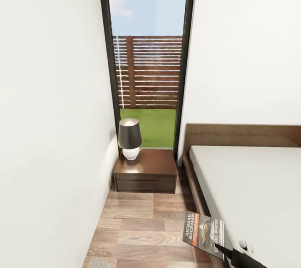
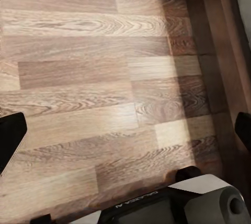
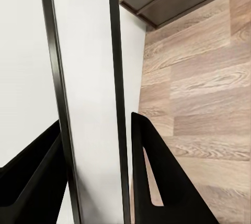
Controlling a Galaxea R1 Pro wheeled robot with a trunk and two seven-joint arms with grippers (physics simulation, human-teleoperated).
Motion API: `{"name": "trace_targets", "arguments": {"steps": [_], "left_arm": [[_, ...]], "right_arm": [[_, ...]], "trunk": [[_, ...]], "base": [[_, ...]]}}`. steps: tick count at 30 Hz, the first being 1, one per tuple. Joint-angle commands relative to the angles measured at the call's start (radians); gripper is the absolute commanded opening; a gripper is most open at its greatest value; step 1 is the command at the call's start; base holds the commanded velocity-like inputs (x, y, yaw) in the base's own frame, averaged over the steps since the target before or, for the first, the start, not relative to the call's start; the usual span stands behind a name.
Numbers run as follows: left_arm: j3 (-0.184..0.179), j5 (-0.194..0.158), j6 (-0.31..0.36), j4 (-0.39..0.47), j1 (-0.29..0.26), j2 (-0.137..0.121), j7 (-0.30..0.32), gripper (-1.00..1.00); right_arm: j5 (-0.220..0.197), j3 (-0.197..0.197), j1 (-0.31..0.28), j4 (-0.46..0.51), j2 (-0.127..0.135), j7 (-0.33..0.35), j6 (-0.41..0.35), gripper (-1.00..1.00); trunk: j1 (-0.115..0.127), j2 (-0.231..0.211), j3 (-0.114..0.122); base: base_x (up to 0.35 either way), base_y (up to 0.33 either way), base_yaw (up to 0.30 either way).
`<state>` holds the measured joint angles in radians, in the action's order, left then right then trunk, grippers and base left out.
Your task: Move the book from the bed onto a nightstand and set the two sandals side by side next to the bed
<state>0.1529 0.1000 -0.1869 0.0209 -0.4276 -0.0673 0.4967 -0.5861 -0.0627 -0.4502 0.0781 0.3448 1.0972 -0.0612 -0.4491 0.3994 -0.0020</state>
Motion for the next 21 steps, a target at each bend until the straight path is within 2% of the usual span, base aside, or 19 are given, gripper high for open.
{"name": "trace_targets", "arguments": {"steps": [1, 13, 21], "left_arm": [[0.008, 0.01, -0.005, -0.001, 0.0, 0.0, 0.002, 1.0], [0.008, 0.01, -0.005, -0.001, 0.0, 0.0, 0.002, 1.0], [0.008, 0.01, -0.005, -0.001, 0.0, 0.0, 0.002, 1.0]], "right_arm": [[-0.011, -0.002, 0.0, 0.0, 0.0, 0.003, -0.006, -1.0], [-0.011, -0.001, 0.0, 0.0, 0.0, 0.003, -0.006, -1.0], [-0.011, -0.001, 0.0, 0.0, 0.0, 0.003, -0.006, -1.0]], "trunk": [[-0.001, 0.001, 0.0], [-0.001, 0.001, 0.0], [-0.001, 0.001, 0.0]], "base": [[0.328, 0.0, 0.0], [0.324, 0.0, 0.0], [0.079, 0.0, 0.0]]}}
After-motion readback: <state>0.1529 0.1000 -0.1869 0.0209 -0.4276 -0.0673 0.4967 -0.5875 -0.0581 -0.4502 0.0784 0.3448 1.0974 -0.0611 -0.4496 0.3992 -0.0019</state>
